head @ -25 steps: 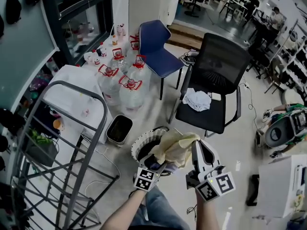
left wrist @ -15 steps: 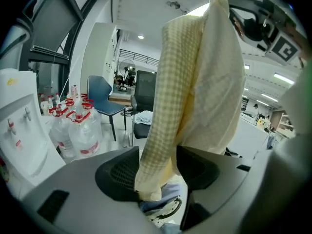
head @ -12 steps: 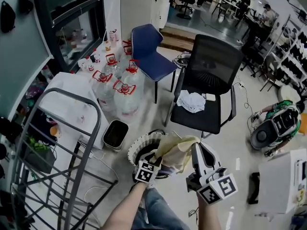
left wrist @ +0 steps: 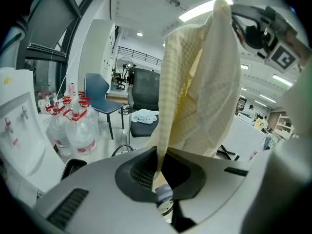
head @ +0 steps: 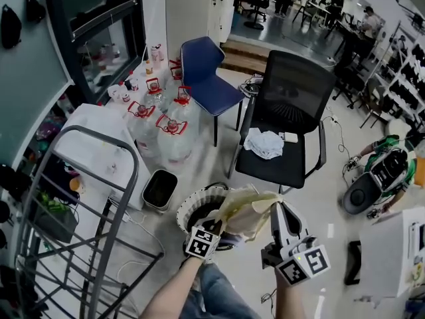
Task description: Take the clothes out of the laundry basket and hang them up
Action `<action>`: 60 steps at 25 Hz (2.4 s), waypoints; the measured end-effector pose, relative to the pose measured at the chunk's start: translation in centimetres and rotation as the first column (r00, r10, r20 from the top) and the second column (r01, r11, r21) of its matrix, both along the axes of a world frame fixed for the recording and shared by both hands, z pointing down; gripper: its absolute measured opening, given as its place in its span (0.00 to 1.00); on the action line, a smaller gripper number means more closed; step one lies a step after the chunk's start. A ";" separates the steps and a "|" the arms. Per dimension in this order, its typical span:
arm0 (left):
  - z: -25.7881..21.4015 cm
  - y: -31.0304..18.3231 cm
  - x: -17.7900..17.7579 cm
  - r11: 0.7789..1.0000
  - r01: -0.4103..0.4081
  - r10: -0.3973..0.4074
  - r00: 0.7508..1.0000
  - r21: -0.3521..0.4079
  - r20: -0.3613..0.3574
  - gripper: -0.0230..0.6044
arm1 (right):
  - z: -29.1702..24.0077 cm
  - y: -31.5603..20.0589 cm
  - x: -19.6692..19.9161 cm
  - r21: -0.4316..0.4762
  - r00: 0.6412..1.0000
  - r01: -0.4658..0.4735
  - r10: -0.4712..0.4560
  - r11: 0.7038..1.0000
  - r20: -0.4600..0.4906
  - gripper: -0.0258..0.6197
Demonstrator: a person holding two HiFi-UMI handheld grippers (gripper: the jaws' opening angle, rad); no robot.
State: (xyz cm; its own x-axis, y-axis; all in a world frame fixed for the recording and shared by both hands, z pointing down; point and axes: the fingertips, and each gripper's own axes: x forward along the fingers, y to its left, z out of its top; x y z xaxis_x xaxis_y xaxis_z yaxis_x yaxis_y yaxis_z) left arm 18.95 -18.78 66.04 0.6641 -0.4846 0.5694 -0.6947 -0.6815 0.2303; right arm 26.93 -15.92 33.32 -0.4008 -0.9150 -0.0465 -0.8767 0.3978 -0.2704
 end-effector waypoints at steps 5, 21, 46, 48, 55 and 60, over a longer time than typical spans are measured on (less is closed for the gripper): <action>-2.6 -0.5 -1.1 0.998 0.047 -0.044 0.997 0.047 -0.056 0.08 | 0.3 0.1 1.5 -0.005 0.999 -0.034 0.034 0.999 -0.010 0.05; -21.6 -0.4 -6.0 0.949 0.157 -0.102 0.973 0.273 -0.205 0.08 | 4.9 -0.3 4.6 -0.112 0.971 -0.191 0.171 0.975 -0.166 0.05; -32.3 9.3 -29.8 0.719 0.611 -0.559 0.791 0.331 -0.247 0.08 | -3.7 -3.5 -23.1 0.092 0.894 0.430 -0.410 0.898 -0.181 0.05; -32.7 11.2 -32.1 0.676 0.663 -0.611 0.749 0.322 -0.256 0.08 | -4.2 -2.5 -26.6 0.100 0.860 0.501 -0.482 0.860 -0.168 0.05; -33.3 19.0 -39.7 0.468 0.822 -0.797 0.551 0.325 -0.245 0.08 | -5.7 2.7 -39.3 0.130 0.665 0.747 -0.734 0.652 -0.137 0.05; -34.3 24.2 -44.2 0.294 0.892 -0.892 0.386 0.344 -0.237 0.08 | -6.5 6.5 -46.2 0.131 0.509 0.860 -0.851 0.494 -0.131 0.05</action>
State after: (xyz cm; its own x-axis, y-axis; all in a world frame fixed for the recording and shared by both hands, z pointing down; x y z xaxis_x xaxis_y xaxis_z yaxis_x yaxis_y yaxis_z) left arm -25.24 5.44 31.79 -0.3108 -0.9306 0.1932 -0.9302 0.3396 0.1391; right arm -19.32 -9.40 26.83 -0.9884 -0.1025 -0.1124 -0.0916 0.9909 -0.0987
